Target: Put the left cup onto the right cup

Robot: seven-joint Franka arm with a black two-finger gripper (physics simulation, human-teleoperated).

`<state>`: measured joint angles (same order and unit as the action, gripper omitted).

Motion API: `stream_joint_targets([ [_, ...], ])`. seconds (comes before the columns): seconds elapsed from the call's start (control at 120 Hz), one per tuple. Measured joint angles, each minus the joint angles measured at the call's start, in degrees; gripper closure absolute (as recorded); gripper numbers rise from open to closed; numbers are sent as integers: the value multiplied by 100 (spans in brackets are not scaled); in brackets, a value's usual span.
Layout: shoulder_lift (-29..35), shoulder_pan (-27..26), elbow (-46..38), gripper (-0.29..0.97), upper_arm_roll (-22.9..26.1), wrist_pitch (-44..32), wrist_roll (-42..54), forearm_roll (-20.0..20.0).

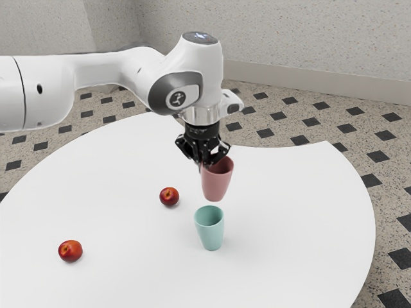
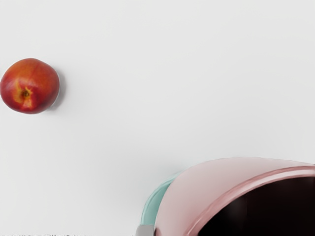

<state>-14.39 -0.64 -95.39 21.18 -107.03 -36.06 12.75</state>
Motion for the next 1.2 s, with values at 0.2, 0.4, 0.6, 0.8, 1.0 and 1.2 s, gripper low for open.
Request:
stream_joint_targets([
  [0.2, 318, 92, -526, 79, 0, -376, -115, -117],
  [0.4, 797, -1, -1019, 79, 0, -619, -247, -181],
  [0.6, 827, 96, -1287, 79, -10, -901, -353, -263],
  [0.8, 762, 106, -1377, 78, -9, -1068, -433, -304],
  [1.0, 717, 192, -1557, 79, -9, -1202, -491, -432],
  [1.2, 668, 190, -1630, 79, -15, -1259, -536, -460],
])
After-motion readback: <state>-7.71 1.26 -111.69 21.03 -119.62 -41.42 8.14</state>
